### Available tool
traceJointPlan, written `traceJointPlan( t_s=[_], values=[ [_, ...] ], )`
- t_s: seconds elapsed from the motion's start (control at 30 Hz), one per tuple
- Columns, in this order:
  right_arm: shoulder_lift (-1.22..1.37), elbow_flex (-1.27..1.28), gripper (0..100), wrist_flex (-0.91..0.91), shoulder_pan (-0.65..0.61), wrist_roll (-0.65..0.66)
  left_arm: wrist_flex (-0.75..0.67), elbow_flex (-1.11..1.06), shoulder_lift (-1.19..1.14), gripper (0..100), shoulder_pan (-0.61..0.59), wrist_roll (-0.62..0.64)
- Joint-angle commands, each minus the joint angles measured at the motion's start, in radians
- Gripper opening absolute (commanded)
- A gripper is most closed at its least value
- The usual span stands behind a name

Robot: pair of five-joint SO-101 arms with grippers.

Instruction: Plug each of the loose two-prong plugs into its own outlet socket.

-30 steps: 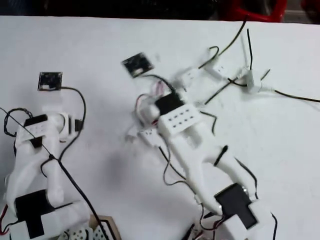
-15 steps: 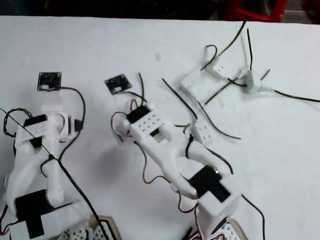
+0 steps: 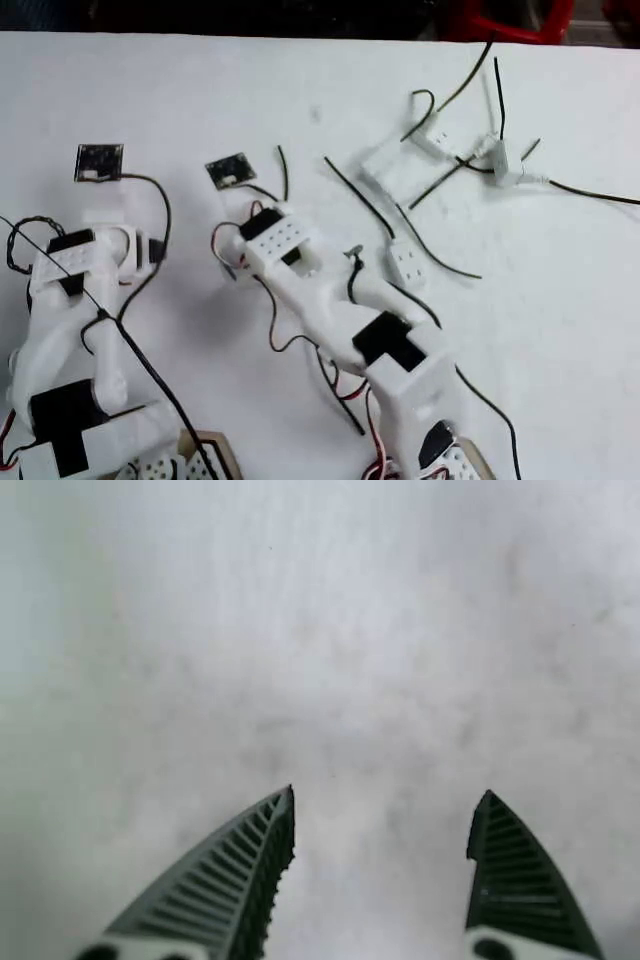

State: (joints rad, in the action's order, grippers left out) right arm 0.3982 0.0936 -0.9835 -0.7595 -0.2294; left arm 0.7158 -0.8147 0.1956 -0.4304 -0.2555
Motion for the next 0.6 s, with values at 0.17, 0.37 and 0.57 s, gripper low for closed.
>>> traceJointPlan(
  t_s=[0.17, 0.37, 0.57],
  values=[
    [-0.007, -0.028, 17.2, -0.079, 0.041, 0.002, -0.015, 0.003, 0.036, 28, -0.005, 0.012],
    [-0.015, -0.028, 4.4, -0.074, 0.045, 0.041, -0.015, 0.003, 0.036, 28, -0.005, 0.012],
    [-0.071, -0.023, 1.8, -0.105, 0.070, 0.198, -0.015, 0.003, 0.036, 28, -0.005, 0.012]
  ],
)
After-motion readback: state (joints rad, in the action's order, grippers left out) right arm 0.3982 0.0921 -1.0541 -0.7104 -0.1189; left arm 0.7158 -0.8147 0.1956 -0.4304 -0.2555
